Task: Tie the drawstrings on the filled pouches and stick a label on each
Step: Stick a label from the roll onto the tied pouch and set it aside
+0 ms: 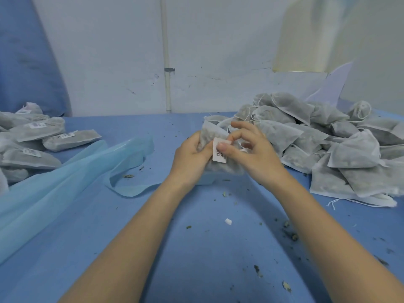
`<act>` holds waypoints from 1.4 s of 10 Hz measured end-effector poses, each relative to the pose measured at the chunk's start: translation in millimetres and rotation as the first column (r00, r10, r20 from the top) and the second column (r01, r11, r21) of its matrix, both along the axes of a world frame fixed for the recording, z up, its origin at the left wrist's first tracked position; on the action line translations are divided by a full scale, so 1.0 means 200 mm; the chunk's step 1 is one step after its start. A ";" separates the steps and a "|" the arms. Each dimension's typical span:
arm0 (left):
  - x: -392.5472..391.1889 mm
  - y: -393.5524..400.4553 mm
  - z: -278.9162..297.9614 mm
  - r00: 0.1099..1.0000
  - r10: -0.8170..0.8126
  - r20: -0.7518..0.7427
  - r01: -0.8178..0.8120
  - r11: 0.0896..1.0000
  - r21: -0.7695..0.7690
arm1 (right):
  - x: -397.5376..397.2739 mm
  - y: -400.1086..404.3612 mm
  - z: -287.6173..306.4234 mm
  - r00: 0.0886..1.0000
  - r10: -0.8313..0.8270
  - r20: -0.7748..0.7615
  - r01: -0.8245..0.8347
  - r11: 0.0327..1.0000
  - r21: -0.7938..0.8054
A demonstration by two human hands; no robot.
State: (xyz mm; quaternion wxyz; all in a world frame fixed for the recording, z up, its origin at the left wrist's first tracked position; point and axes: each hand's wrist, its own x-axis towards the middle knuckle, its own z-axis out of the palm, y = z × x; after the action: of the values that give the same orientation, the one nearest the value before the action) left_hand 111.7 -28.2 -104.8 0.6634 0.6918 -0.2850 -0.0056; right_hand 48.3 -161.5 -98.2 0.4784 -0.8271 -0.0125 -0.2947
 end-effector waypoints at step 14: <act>0.02 0.05 0.14 0.826 0.440 0.351 -0.560 0.581 0.590 | 0.37 0.55 0.15 0.959 0.224 -0.175 -0.179 0.954 0.240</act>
State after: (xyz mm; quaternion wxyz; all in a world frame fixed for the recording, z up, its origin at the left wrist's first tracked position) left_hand 116.2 -19.1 -76.5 0.3159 0.9323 -0.1101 0.1375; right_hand 123.3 -51.8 -67.4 0.5943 -0.7882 -0.0160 -0.1589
